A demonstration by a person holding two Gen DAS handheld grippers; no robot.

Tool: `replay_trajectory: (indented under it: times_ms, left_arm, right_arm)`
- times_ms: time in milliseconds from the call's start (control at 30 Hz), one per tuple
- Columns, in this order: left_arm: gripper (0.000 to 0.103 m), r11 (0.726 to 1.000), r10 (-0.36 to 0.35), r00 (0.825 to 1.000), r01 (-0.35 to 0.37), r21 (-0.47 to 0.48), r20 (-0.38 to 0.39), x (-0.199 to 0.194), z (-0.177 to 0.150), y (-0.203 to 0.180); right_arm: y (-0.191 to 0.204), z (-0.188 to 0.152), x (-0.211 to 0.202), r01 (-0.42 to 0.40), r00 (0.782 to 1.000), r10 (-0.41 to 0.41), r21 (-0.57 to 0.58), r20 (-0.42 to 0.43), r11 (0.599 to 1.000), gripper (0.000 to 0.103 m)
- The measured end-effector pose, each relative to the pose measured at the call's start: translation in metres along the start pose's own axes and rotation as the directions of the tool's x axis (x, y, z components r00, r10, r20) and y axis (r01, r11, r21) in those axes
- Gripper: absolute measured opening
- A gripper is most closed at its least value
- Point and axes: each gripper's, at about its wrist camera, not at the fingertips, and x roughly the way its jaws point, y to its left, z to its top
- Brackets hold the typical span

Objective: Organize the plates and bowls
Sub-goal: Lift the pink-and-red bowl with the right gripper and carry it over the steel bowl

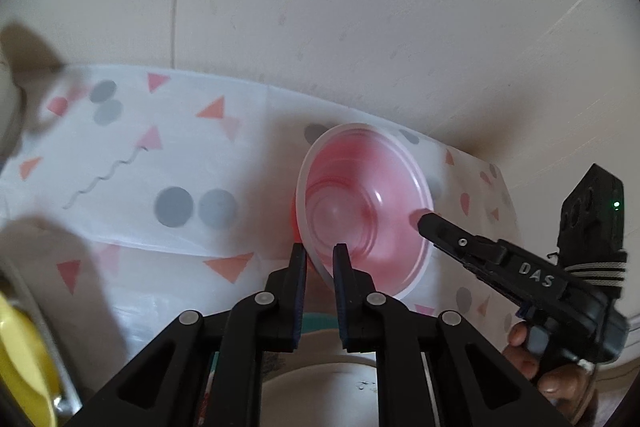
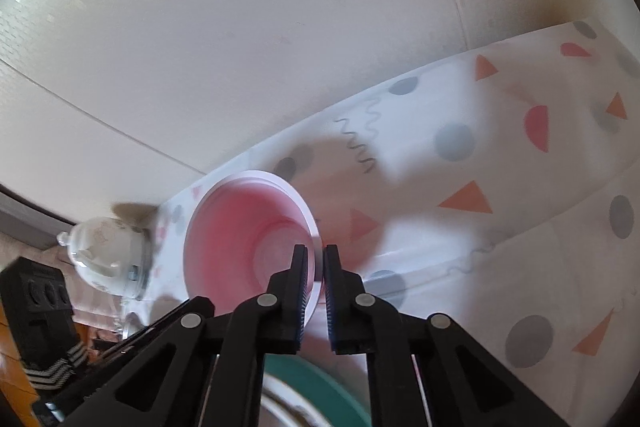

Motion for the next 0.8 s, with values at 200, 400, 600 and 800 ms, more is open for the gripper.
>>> replay_trajectory:
  times_ms: [200,400,600,800]
  left_arm:
    - [0.013,1.0,0.003,0.999,-0.003,0.01,0.039,-0.021,-0.012,0.004]
    - [0.013,1.0,0.019,0.996,-0.019,-0.002,0.083,-0.046,-0.029,0.009]
    - [0.013,0.999,0.039,0.988,-0.039,-0.005,0.15,-0.08,-0.047,0.015]
    - [0.013,0.999,0.046,0.981,-0.041,-0.031,0.19,-0.111,-0.066,0.031]
  right_arm:
    - [0.01,-0.005,-0.004,-0.04,0.999,0.04,-0.005,-0.012,0.999,0.008]
    - [0.025,-0.019,-0.006,-0.081,0.996,0.08,-0.033,-0.03,0.996,0.008]
    - [0.046,-0.031,-0.012,-0.13,0.991,0.127,-0.087,-0.04,0.988,0.008]
    - [0.071,-0.047,-0.015,-0.169,0.985,0.161,-0.136,-0.067,0.976,0.008]
